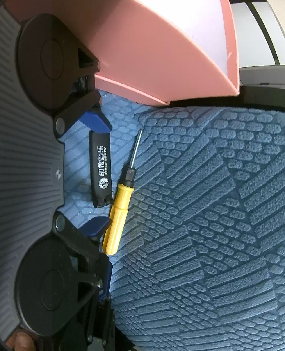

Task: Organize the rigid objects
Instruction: 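Close the left tool on the black USB stick while the right tool reaches the screwdriver handle, then close the right tool on the yellow screwdriver handle while the left tool holds the USB stick, then lift and carry the USB stick and screwdriver over the pink box with both tools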

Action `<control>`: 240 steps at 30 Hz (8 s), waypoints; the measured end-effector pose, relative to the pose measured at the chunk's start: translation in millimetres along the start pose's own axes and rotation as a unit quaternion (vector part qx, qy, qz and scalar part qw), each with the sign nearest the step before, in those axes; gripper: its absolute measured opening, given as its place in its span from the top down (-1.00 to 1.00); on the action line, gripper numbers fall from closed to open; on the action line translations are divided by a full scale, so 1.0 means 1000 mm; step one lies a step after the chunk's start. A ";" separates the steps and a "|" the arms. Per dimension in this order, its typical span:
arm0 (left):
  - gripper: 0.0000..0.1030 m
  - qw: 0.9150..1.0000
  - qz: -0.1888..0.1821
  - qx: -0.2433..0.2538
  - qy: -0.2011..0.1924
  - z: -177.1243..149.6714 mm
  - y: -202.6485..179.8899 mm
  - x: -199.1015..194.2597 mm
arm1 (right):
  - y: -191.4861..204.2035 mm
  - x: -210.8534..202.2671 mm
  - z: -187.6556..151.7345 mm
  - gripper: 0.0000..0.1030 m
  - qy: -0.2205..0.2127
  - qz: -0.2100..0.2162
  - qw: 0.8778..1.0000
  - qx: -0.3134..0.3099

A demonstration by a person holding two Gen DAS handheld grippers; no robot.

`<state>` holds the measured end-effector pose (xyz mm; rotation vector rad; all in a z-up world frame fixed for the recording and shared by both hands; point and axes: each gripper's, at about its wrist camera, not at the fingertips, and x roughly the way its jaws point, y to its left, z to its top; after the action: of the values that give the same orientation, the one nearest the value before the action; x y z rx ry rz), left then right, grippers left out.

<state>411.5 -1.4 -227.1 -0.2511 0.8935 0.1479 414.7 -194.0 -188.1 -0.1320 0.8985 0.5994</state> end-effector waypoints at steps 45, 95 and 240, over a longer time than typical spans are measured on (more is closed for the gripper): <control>-0.65 0.999 -0.023 0.027 -0.020 -0.001 0.009 -0.043 | 0.026 0.021 -0.008 0.14 -0.064 0.007 0.995 -0.075; -0.65 0.995 -0.090 0.031 0.042 -0.078 0.030 -0.084 | 0.106 -0.063 -0.074 0.58 0.060 -0.123 0.990 0.030; -0.65 0.998 0.014 -0.028 -0.047 -0.035 0.248 -0.367 | 0.329 -0.187 0.020 0.61 -0.062 0.029 0.996 0.048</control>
<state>100.3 218.5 1.5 -0.2814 0.8002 0.2101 162.4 4.5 12.5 0.0182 0.8108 0.6099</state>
